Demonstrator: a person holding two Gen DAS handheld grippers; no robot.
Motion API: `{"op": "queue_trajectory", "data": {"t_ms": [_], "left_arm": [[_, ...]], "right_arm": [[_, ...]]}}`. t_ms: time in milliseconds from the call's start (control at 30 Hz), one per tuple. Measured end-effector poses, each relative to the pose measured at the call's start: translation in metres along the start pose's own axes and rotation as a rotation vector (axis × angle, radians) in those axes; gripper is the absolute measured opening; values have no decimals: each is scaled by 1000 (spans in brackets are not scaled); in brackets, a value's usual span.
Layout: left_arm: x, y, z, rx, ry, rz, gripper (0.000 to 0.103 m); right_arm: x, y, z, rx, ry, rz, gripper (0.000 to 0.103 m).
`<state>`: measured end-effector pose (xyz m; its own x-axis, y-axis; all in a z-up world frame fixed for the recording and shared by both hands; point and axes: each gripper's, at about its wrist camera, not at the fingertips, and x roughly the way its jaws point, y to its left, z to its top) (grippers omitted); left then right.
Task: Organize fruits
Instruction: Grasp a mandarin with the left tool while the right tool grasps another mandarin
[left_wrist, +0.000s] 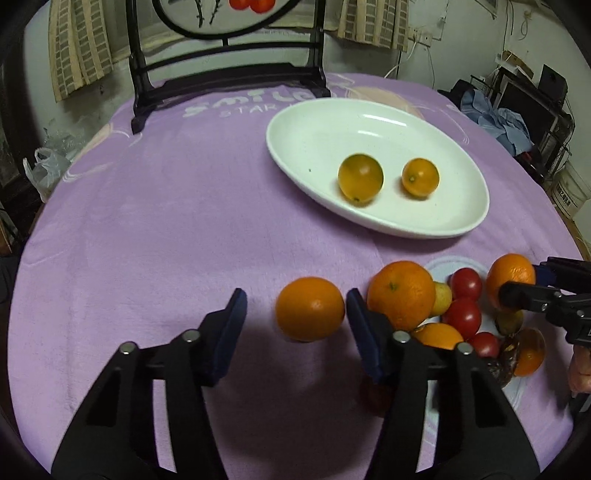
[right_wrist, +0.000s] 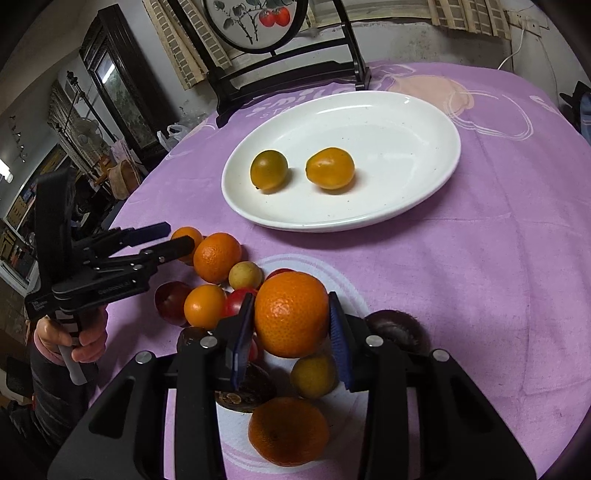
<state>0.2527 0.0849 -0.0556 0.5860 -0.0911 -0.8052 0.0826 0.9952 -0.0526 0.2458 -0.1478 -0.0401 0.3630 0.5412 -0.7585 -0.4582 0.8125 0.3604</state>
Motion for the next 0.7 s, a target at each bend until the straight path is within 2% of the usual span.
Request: {"op": "queue_trajectory", "data": {"t_ms": [167,267,467,567,700], "left_arm": [[7,-2,-1,21,12,-6,49],[13,-2,-2,17,23,-16,41],[9,-4,-1,32,7,17,41],[-9,-2,4,13,-50,6,41],[-33,-8,27,-35,-166,-38,41]], "right_arm": [[-1,-2,1,8,-5,-7,39],[1,-2,1,9,-6,-10,39],[-1,-4,1,8,-23,-24,39],[-5,-5,3,3,-47,-21,39],[-20,-12,16,24,-167,-12,39]]}}
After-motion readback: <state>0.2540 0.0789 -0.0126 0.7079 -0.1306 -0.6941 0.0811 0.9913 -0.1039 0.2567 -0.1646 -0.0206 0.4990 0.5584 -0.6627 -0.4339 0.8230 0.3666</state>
